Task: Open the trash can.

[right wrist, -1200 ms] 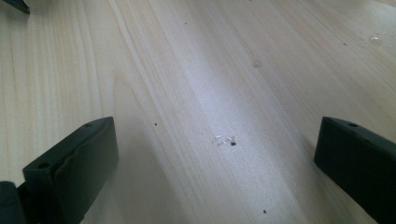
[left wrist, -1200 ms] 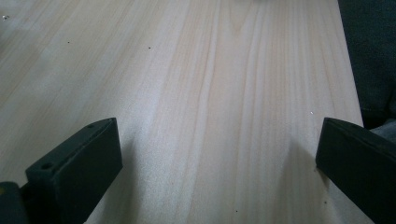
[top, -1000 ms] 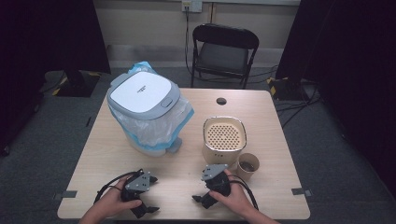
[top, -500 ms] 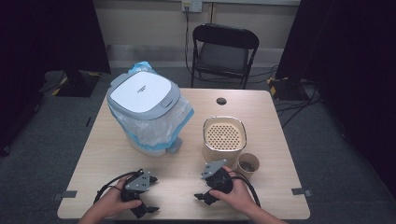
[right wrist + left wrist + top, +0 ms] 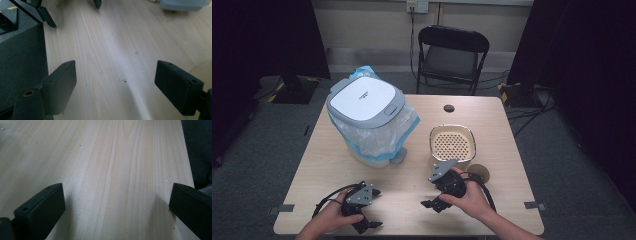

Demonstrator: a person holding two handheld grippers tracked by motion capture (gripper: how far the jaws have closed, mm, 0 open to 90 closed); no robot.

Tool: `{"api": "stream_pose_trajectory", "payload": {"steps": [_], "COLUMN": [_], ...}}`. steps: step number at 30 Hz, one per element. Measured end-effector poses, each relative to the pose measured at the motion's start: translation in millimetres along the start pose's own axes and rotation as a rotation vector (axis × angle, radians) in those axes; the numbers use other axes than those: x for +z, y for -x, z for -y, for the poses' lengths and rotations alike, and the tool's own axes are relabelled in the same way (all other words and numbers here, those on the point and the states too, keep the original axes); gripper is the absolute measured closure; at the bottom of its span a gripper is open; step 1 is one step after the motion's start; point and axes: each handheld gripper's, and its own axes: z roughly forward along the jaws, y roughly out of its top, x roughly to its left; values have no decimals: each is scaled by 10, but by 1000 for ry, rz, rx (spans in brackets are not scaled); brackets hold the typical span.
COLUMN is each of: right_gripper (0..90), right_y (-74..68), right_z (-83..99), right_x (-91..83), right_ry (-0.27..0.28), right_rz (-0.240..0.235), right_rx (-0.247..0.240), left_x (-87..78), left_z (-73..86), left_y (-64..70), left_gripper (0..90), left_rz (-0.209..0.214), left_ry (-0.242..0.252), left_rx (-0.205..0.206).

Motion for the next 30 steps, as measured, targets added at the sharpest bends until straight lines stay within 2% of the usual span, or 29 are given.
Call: {"api": "stream_pose_trajectory", "payload": {"steps": [11, 15, 30], "right_gripper": [176, 176, 175], "right_y": [123, 168, 281], "right_z": [-315, -417, -720], "right_x": [-285, -362, -542], "right_ry": [25, 23, 17], "right_rz": [-1, 8, -3], "right_rx": [-5, -22, -36], "left_x": [-1, -5, -4], "left_z": [0, 0, 0], "left_y": [0, -4, -1], "left_gripper": [0, 0, 0], "left_rz": [1, 0, -5], "left_ry": [-1, -5, -1], "left_rx": [1, 7, 4]}}
